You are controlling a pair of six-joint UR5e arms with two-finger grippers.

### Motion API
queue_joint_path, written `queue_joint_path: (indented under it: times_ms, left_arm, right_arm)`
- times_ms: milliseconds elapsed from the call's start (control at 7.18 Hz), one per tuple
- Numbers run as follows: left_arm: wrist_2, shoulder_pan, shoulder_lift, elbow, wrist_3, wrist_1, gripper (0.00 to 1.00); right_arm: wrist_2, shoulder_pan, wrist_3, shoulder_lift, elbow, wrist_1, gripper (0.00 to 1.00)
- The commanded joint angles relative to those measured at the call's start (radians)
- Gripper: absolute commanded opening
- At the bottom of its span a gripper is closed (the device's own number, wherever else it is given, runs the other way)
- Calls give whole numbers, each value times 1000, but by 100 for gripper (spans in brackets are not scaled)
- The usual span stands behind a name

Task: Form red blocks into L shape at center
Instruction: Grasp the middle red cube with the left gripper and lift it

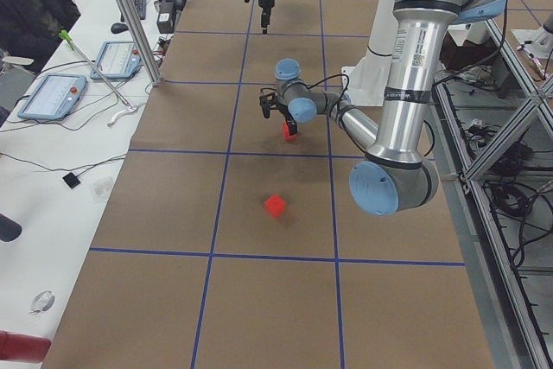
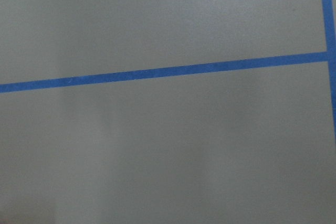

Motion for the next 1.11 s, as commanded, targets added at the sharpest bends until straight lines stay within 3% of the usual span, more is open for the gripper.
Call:
queue_joint_path:
  times_ms: [0, 139, 279, 418, 557, 696, 836, 975]
  left_arm:
    - [4, 17, -40, 49, 0, 12, 99]
    - [4, 19, -45, 48, 0, 12, 90]
    - [4, 19, -39, 48, 0, 12, 49]
    - [4, 19, -37, 46, 0, 12, 0]
    - [4, 19, -42, 46, 2, 39, 0]
    - [11, 31, -81, 34, 79, 150, 0]
    - [30, 25, -142, 22, 188, 268, 0]
    - [77, 25, -274, 75, 230, 327, 0]
  right_arm:
    - [6, 39, -39, -9, -1, -3, 99]
    - [33, 65, -78, -30, -1, -3, 99]
    - [55, 88, -117, -46, -1, -3, 99]
    - [61, 99, -135, -52, -4, -3, 99]
    - [61, 105, -139, -53, -6, -3, 99]
    - [61, 109, -139, -53, -6, -4, 99]
    - [64, 113, -141, -55, -7, -4, 99]
    - [64, 115, -141, -55, -9, -4, 99]
